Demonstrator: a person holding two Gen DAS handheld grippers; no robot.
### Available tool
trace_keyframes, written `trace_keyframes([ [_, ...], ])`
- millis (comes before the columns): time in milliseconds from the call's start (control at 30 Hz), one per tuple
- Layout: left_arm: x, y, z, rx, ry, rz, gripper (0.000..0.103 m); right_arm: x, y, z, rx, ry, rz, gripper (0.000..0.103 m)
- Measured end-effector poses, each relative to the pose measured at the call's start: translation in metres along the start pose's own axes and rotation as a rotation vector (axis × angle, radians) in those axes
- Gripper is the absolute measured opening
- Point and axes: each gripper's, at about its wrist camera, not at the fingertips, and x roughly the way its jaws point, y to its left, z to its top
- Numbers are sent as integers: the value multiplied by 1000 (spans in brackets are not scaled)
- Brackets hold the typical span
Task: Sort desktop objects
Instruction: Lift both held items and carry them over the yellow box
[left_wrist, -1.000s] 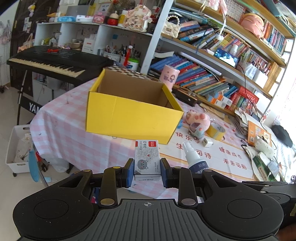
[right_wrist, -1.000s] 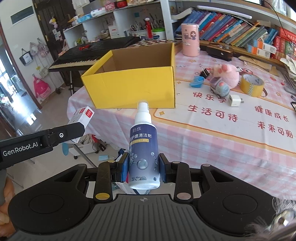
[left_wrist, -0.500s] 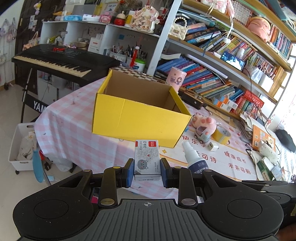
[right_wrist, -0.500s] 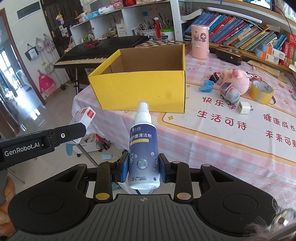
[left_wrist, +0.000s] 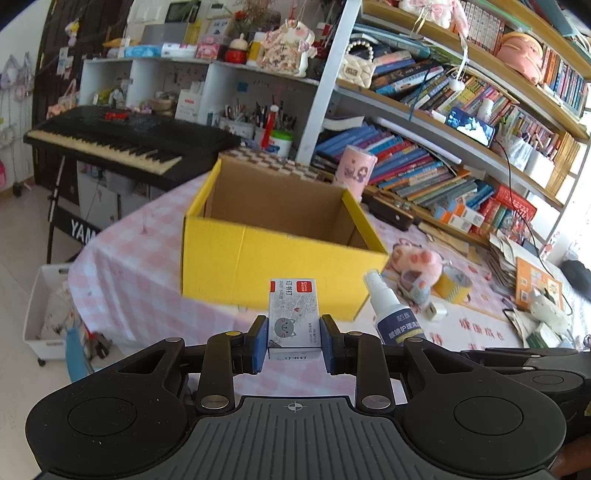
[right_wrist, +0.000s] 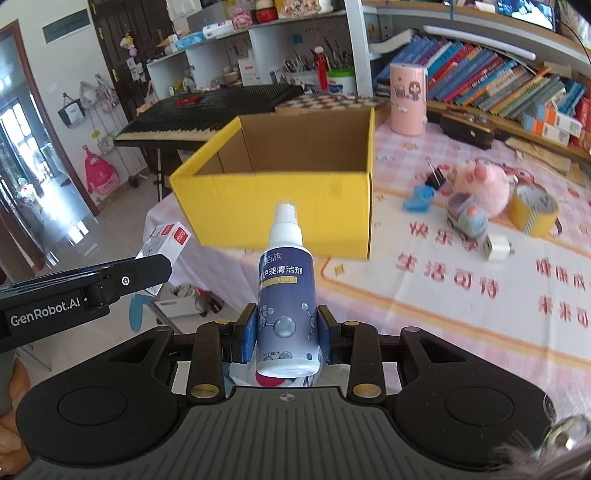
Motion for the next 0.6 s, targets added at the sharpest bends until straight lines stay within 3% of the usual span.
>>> trace_keyframes([
  [600, 48, -7, 83, -4, -168, 51, 28, 47, -24, 118, -94, -109, 98, 31],
])
